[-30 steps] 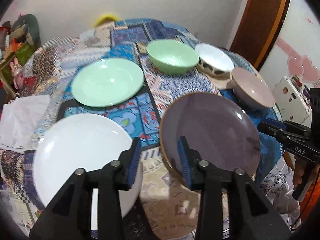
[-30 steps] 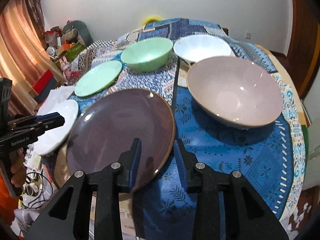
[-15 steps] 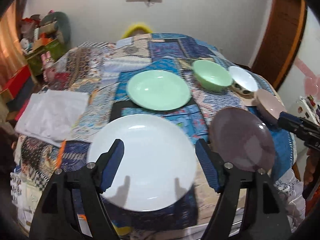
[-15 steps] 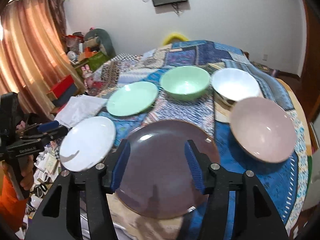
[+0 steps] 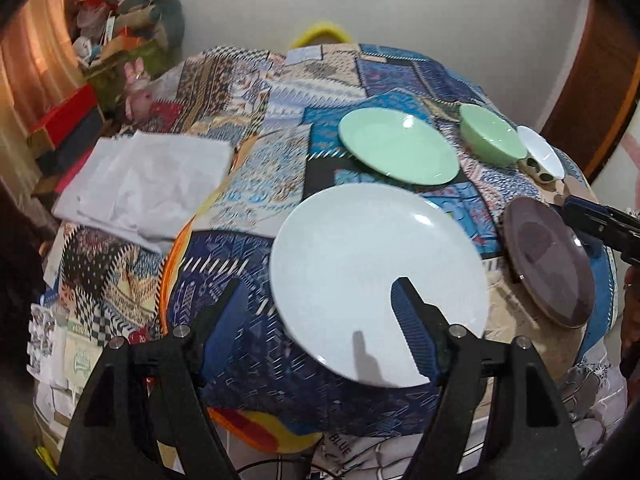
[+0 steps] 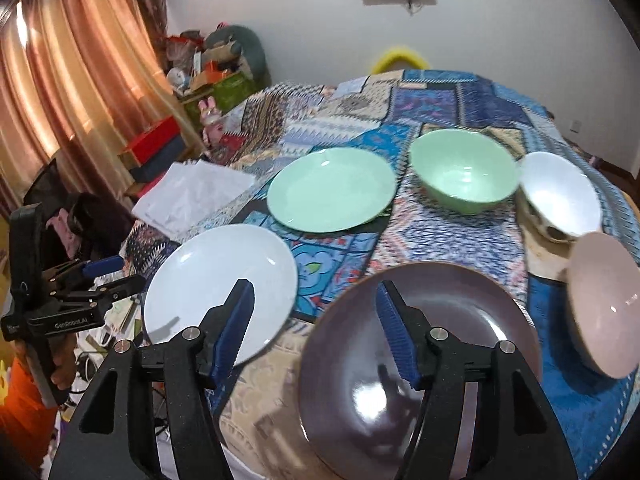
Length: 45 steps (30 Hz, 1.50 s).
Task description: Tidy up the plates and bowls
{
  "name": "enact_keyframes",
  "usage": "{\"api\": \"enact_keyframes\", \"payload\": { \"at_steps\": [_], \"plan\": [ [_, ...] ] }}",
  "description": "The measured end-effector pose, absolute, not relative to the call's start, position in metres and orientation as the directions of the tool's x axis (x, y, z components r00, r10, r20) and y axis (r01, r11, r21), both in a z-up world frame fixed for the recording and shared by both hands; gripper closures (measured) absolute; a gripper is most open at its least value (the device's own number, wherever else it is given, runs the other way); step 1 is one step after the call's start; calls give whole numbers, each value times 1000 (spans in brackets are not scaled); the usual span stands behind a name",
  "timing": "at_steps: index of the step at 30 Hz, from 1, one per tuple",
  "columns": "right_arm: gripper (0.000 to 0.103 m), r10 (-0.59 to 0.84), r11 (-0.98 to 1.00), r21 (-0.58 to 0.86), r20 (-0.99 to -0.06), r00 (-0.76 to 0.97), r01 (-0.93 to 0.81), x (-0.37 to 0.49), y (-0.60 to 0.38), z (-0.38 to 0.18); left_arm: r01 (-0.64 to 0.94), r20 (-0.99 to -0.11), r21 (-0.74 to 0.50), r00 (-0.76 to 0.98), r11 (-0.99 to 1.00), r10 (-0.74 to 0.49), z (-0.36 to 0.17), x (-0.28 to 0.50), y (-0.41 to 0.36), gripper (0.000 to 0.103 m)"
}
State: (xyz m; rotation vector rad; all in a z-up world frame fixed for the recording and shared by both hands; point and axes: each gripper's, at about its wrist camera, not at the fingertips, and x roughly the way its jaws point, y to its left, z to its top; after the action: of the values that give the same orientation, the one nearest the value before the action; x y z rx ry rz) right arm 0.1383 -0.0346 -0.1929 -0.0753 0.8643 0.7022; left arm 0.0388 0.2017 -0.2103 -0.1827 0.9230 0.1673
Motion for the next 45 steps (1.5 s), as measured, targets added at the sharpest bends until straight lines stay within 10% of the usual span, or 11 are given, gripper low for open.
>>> {"api": "enact_keyframes", "payload": {
  "at_steps": [13,25,45],
  "plan": [
    [44,473,735,163,-818,326,-658,166,21,-227,-215,-846,-122,533,969,11,-236,35,217,46],
    [71,422,703,173,-882,208,-690,184,42,-255,-218,-874,-170,484,961,-44,-256,42,218,69],
    [78,408,692,208,-903,137,-691,191,58,-271,-210,-874,-170,484,963,-49,-258,46,213,74]
  ]
}}
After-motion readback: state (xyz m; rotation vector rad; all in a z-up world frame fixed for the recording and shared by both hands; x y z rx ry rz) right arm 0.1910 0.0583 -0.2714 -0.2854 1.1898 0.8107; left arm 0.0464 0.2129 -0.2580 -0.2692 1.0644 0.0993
